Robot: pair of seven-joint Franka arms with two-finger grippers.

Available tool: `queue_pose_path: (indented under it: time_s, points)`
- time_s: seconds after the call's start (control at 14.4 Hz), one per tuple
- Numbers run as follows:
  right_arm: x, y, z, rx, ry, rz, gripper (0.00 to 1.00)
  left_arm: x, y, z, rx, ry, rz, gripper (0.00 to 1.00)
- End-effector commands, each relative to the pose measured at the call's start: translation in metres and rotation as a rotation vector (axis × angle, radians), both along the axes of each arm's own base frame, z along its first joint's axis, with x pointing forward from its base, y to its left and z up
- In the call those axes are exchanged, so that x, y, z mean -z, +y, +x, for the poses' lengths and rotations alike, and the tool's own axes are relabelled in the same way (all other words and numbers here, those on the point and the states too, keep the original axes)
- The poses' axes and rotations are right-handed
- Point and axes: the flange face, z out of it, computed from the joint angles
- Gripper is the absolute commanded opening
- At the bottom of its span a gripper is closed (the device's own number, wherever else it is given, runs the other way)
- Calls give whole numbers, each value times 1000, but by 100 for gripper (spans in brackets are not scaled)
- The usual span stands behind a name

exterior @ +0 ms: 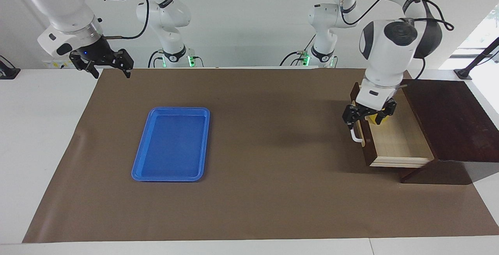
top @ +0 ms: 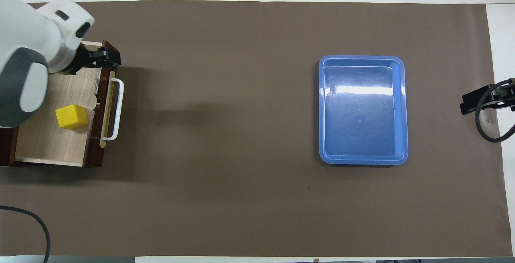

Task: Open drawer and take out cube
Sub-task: 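Reach the left gripper into the drawer toward the yellow cube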

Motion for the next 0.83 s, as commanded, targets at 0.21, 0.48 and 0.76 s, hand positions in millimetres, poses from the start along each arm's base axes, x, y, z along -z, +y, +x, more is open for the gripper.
queue_pose_path:
  time_s: [0.21, 0.48, 0.76]
  points:
    - [6, 9, -9, 47, 16, 48, 100, 19, 83, -29, -172, 60, -32, 100]
    - [13, 30, -18, 178, 35, 70, 100, 55, 92, -60, -186, 55, -29, 100]
    - [17, 34, -22, 253, 49, 77, 100, 64, 92, -64, -183, 67, -28, 99]
